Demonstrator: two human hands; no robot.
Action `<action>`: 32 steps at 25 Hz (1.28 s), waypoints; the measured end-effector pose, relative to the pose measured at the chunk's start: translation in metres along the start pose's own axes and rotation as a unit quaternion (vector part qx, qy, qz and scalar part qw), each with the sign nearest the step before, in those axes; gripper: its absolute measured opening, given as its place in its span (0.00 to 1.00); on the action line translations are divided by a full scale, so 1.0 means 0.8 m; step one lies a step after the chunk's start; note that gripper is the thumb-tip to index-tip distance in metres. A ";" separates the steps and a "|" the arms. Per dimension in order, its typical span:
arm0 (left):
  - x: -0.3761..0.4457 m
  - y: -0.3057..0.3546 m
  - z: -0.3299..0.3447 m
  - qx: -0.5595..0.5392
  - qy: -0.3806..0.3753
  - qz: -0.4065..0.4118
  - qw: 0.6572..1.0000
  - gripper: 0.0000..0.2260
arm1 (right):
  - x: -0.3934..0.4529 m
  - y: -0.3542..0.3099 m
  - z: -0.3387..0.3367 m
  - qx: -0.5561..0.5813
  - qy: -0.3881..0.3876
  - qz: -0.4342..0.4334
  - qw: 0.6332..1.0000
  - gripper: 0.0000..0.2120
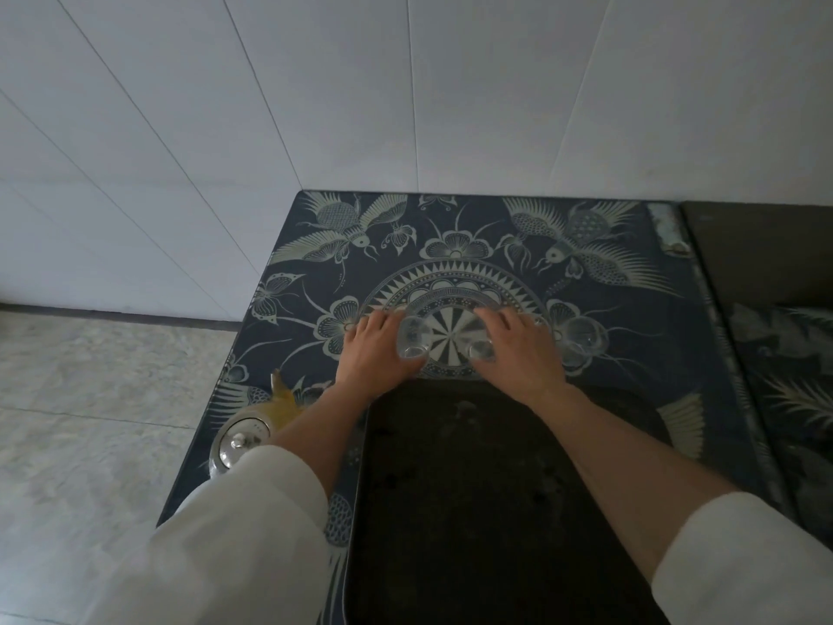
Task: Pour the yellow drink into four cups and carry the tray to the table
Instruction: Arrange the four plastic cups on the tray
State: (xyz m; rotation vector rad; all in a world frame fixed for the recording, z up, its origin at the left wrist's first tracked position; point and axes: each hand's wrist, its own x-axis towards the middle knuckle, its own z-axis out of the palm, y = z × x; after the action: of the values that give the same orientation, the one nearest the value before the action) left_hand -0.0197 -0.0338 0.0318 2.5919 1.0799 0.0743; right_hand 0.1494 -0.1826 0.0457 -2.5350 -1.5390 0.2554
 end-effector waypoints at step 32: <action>-0.121 0.020 0.064 -0.036 -0.083 -0.008 0.996 0.38 | -0.205 0.121 0.041 0.063 -0.062 0.164 0.983 0.40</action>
State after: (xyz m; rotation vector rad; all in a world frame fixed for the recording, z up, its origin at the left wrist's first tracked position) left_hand -0.0684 -0.1266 -0.0040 2.4760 1.0181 -0.1017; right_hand 0.1509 -0.3706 0.0011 -2.7007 -1.0915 0.5431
